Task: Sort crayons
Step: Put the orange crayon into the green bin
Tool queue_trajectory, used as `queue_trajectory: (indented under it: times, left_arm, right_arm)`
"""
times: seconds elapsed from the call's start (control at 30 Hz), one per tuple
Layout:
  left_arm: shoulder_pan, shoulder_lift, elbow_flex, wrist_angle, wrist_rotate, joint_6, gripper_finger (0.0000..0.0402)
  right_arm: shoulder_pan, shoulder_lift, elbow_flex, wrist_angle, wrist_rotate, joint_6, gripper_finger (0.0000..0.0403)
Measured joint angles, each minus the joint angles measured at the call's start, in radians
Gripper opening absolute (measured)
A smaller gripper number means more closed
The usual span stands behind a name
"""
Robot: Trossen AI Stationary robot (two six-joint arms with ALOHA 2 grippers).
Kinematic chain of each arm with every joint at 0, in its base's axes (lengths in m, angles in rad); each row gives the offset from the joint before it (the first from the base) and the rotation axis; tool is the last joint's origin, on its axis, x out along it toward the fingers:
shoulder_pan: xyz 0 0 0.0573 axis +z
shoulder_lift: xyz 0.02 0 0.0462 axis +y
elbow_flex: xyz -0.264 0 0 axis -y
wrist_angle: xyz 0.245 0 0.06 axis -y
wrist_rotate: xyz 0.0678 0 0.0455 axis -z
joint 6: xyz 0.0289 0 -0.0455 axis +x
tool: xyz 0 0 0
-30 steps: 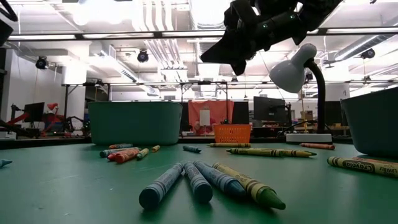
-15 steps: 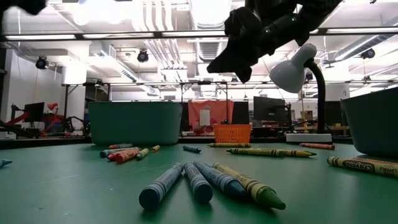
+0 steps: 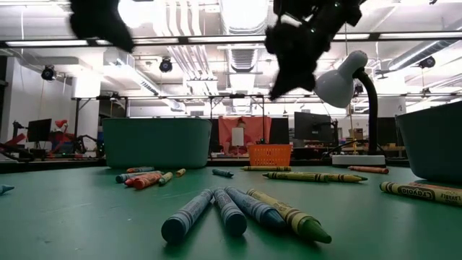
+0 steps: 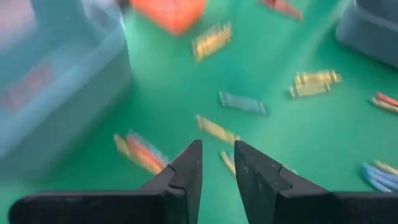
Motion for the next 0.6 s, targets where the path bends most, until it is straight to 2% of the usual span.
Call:
queue_trajectory:
  times: [0.1,0.17,0.27,0.47,0.6]
  left_arm:
    - [0.063,0.0,0.0,0.135,-0.059,0.221,0.0075]
    - [0.104,0.0,-0.003,0.207,-0.058,0.344,0.0075]
    - [0.161,0.0,-0.015,0.272,-0.037,0.469,0.0075]
    - [0.277,0.001,-0.071,0.335,0.06,0.555,0.0075]
    - [0.348,0.0,-0.14,0.424,0.165,0.611,0.0075]
  right_arm:
    - [-0.023,0.0,0.028,-0.19,0.093,0.05,0.0013]
    - [-0.048,0.0,0.033,-0.304,0.143,0.083,0.0013]
    - [-0.101,0.001,0.023,-0.423,0.159,0.133,0.0013]
    - [-0.195,0.002,-0.021,-0.499,0.158,0.17,0.0013]
    - [-0.207,0.002,-0.024,-0.497,0.091,0.171,0.0013]
